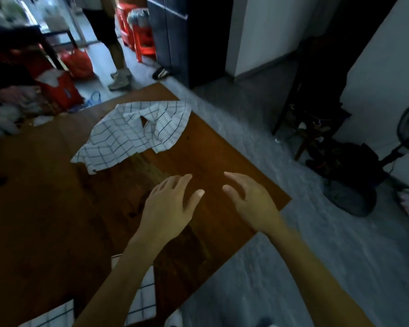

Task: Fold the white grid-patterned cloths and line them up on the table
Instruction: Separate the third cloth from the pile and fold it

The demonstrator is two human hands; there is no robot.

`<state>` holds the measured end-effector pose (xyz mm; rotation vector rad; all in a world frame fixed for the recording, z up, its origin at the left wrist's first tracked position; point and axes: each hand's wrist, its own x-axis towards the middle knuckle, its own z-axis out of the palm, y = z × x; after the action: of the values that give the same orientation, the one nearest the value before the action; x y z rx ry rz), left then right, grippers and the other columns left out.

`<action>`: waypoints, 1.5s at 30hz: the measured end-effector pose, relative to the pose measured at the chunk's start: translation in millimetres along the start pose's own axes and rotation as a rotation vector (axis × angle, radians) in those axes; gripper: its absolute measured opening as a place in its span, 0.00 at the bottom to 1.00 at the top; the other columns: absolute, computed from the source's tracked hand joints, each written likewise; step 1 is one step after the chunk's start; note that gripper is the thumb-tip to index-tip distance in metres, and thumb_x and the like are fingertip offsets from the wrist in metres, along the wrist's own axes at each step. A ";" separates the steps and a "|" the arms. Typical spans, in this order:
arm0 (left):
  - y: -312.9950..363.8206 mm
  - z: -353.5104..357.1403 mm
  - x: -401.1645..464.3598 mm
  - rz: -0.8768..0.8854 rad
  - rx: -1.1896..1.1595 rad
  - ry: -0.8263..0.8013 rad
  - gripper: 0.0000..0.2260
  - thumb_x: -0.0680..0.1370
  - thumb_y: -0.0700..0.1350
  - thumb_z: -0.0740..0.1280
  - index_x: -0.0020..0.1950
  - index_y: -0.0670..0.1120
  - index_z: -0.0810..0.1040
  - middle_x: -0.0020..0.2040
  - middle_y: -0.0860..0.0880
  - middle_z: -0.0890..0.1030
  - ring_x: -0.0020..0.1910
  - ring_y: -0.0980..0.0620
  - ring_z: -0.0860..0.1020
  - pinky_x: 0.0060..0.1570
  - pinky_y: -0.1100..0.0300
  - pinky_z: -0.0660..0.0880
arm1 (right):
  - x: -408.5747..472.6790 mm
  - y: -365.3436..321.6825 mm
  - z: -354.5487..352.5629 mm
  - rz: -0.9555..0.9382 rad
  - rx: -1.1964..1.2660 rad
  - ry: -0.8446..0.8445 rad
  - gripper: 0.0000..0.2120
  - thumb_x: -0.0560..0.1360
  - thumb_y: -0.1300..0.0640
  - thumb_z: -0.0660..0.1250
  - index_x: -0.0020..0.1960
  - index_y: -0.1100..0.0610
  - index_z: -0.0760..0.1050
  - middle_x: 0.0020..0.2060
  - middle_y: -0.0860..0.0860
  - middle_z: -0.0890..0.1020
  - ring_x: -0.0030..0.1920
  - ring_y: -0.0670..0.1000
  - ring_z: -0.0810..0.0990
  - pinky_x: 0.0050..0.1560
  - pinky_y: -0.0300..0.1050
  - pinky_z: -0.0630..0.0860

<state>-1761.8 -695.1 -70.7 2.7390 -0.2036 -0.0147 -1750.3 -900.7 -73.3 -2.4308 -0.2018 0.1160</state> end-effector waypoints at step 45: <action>115.9 77.7 521.1 -0.944 -0.144 0.480 0.21 0.80 0.58 0.55 0.71 0.51 0.67 0.69 0.49 0.72 0.67 0.51 0.69 0.65 0.53 0.65 | 620.6 165.9 -125.9 -0.857 0.083 -0.605 0.20 0.80 0.49 0.61 0.69 0.54 0.69 0.65 0.49 0.75 0.63 0.47 0.73 0.60 0.33 0.68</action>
<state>-1265.4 -905.7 -88.3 2.3469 1.1502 0.3428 -1103.4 -996.4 -103.7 -1.9629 -1.4307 0.4487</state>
